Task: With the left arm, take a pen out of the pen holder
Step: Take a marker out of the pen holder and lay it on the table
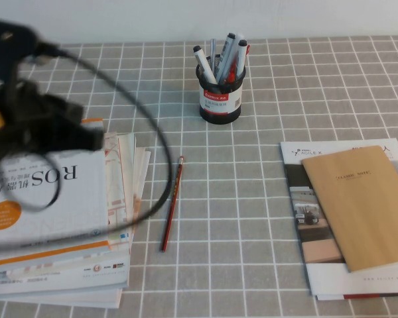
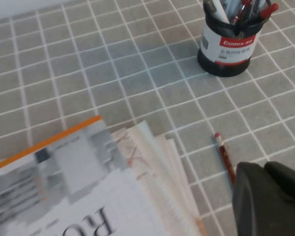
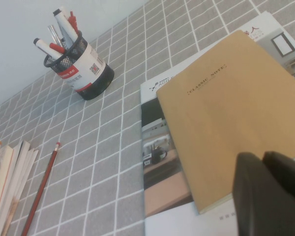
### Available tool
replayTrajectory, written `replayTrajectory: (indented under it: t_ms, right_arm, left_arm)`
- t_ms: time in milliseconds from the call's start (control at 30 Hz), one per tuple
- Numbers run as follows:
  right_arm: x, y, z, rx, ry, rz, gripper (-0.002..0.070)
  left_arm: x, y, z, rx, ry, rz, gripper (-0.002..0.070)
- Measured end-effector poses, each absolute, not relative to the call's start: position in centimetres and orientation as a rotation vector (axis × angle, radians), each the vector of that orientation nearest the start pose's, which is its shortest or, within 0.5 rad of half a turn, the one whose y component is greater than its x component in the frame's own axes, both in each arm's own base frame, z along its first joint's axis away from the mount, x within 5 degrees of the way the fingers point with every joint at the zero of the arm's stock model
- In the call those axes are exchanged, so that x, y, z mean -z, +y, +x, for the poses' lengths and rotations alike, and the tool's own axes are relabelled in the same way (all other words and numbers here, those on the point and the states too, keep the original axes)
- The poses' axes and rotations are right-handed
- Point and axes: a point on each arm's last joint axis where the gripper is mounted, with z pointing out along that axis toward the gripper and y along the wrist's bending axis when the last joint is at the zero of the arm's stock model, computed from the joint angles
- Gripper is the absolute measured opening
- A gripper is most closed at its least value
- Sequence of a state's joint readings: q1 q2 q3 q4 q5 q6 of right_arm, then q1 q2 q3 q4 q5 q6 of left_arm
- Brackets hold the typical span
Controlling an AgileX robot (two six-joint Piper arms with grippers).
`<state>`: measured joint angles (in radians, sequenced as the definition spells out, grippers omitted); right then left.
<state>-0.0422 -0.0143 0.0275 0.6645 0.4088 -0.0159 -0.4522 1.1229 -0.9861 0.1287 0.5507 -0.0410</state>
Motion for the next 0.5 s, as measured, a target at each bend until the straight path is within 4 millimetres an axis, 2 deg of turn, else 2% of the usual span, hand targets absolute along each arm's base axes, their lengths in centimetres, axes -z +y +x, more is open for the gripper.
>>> replayTrajectory:
  t_ms: [233, 367, 500]
  right_arm:
    - [-17.6, 2.0, 5.2, -0.621, 1.814, 0.423, -0.0013]
    - [-17.6, 2.0, 5.2, -0.621, 1.814, 0.423, -0.0013]
    - [-17.6, 2.0, 5.2, -0.621, 1.814, 0.423, -0.0013]
  left_arm:
    - [-34.8, -13.8, 27.8, 0.253, 2.202, 0.559, -0.0002]
    - [-35.0, -15.9, 30.1, 0.354, 2.274, 0.685, -0.0002]
    - [-35.1, -16.5, 32.6, 0.442, 2.388, 0.819, -0.0002]
